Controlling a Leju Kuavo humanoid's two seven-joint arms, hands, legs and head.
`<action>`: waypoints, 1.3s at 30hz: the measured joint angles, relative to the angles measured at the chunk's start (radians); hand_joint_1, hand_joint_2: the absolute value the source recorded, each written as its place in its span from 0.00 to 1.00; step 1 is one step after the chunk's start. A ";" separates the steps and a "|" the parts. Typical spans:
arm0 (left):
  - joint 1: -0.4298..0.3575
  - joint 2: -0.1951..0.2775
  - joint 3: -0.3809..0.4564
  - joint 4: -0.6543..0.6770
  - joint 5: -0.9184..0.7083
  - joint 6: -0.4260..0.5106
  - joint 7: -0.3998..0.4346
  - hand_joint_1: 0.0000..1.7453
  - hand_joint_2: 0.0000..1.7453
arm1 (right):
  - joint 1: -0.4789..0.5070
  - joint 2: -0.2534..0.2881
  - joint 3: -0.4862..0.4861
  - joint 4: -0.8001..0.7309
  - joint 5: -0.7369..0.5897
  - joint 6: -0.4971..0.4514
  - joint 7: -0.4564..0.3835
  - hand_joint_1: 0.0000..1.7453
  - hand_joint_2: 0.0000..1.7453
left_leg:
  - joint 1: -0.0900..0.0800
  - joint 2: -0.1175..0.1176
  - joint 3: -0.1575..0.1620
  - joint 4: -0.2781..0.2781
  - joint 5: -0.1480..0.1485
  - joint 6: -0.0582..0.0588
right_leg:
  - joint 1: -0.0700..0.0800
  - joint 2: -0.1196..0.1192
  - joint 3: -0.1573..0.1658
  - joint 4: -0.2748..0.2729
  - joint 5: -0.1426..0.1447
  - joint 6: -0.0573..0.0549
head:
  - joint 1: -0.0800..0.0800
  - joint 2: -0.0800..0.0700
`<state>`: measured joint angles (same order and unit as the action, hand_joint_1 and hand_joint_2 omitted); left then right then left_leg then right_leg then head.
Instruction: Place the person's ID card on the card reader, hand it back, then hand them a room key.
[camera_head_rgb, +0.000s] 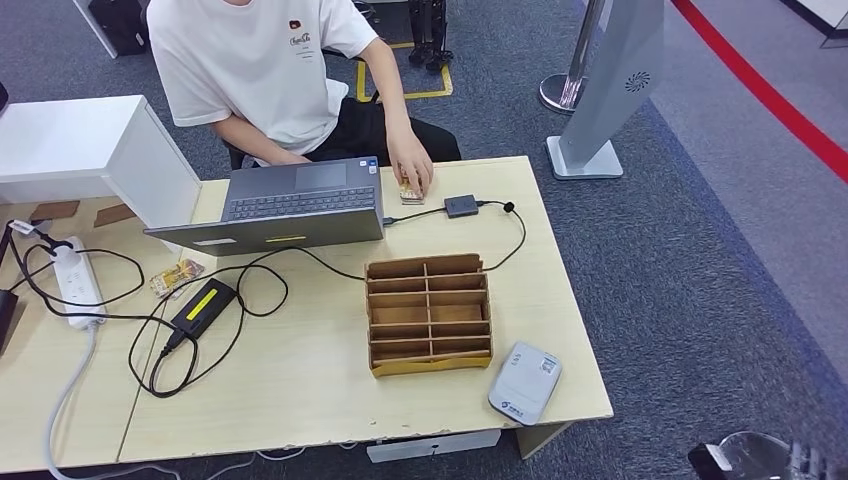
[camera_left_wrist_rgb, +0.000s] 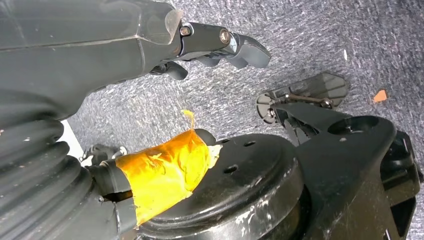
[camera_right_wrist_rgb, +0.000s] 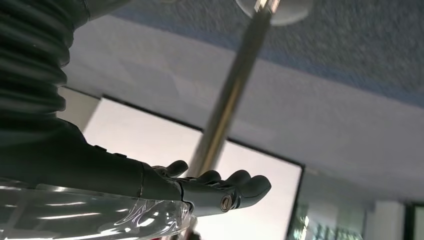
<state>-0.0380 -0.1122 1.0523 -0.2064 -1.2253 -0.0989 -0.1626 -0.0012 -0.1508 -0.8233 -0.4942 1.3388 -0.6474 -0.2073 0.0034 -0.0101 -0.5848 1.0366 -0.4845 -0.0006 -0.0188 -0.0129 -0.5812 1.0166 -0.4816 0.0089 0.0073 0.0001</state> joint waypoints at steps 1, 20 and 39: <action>0.000 -0.001 0.005 0.000 0.003 0.000 0.005 0.00 1.00 | 0.001 0.010 -0.022 0.026 0.002 0.000 0.006 0.00 1.00 | 0.000 0.000 0.000 0.000 0.000 0.000 | 0.000 0.000 0.000 0.000 0.000 0.000 | 0.000 0.000; -0.001 -0.015 0.049 0.000 0.021 0.020 0.035 0.00 1.00 | 0.001 0.162 -0.167 0.253 0.020 0.090 0.112 0.00 1.00 | 0.000 0.001 0.000 0.000 0.000 0.000 | 0.000 0.001 0.000 0.000 0.000 0.000 | 0.000 0.000; -0.005 -0.008 0.071 0.000 0.022 0.019 0.095 0.00 1.00 | -0.029 0.384 -0.195 0.292 0.026 0.181 0.189 0.00 1.00 | 0.002 0.004 0.001 0.000 0.001 -0.001 | 0.002 0.002 0.001 0.001 0.000 -0.002 | 0.000 0.000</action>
<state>-0.0425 -0.1205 1.1232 -0.2064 -1.2031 -0.0794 -0.0676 -0.0301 0.2329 -1.0186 -0.2017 1.3650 -0.4668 -0.0184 0.0052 -0.0061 -0.5838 1.0363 -0.4839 -0.0017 -0.0167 -0.0104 -0.5807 1.0171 -0.4812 0.0068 0.0078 0.0001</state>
